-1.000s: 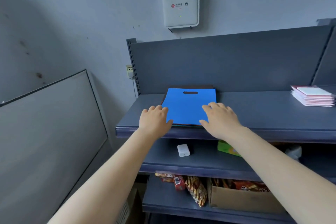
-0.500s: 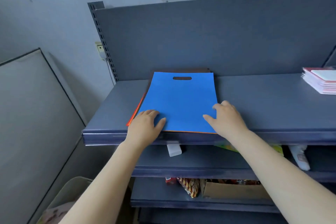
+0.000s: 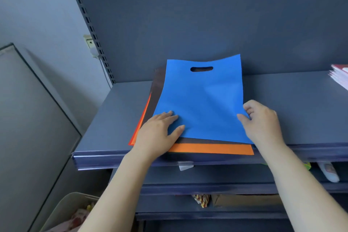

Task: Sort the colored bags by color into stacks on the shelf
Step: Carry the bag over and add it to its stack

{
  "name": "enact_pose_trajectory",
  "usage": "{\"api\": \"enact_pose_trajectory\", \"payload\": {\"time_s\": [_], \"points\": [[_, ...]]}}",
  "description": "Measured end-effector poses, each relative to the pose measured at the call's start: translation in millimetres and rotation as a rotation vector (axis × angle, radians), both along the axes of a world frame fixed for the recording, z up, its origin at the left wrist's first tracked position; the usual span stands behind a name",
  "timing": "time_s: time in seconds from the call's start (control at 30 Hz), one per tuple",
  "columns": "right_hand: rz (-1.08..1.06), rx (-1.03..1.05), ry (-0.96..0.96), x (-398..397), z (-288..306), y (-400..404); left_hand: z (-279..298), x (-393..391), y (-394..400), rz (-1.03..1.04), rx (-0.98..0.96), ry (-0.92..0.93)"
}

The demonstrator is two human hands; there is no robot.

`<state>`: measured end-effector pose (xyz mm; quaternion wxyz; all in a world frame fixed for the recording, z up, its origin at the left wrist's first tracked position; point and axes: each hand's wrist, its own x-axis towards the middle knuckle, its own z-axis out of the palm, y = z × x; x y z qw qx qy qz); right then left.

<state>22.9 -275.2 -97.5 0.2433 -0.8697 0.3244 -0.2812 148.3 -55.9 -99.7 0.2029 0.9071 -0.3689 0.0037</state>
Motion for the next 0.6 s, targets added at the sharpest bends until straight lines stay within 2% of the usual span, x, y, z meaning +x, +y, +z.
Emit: {"api": "enact_pose_trajectory", "payload": {"time_s": [0.17, 0.3, 0.43, 0.6], "points": [[-0.050, 0.101, -0.214, 3.2, -7.4, -23.4, -1.6, 24.2, 0.8, 0.079, 0.014, 0.019], [-0.024, 0.240, -0.342, 2.0, -12.1, -37.2, -2.0, 46.2, 11.2, 0.224, -0.070, 0.183], [-0.046, 0.296, -0.400, 4.0, -12.2, -41.3, 0.4, 61.6, 20.8, 0.353, -0.001, 0.137], [-0.038, 0.382, -0.437, 3.1, -13.3, -41.8, 4.0, 68.2, 35.3, 0.431, -0.211, 0.217]]}}
